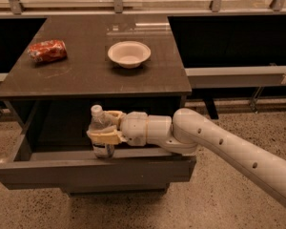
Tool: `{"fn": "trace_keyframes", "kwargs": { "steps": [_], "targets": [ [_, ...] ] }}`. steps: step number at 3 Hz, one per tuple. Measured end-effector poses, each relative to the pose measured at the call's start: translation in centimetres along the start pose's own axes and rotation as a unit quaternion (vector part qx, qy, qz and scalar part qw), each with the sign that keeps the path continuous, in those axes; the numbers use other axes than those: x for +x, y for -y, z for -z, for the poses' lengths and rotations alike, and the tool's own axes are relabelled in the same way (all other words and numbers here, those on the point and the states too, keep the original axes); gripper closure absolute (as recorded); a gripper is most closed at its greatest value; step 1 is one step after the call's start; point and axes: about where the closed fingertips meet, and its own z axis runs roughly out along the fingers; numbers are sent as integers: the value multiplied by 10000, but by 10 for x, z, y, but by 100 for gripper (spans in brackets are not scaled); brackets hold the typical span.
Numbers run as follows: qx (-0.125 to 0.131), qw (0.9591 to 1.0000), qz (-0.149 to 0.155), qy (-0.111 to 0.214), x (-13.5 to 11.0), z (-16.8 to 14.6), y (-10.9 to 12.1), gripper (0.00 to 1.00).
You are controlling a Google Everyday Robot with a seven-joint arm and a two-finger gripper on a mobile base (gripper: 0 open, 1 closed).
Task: Place blue plastic bottle into top drawer
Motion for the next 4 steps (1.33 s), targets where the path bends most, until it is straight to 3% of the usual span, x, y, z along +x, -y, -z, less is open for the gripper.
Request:
{"fn": "trace_keyframes", "kwargs": {
  "steps": [2, 4],
  "targets": [
    [-37, 10000, -70, -50, 9, -1, -1, 61],
    [-77, 9999, -64, -45, 8, -5, -3, 13]
  ]
}}
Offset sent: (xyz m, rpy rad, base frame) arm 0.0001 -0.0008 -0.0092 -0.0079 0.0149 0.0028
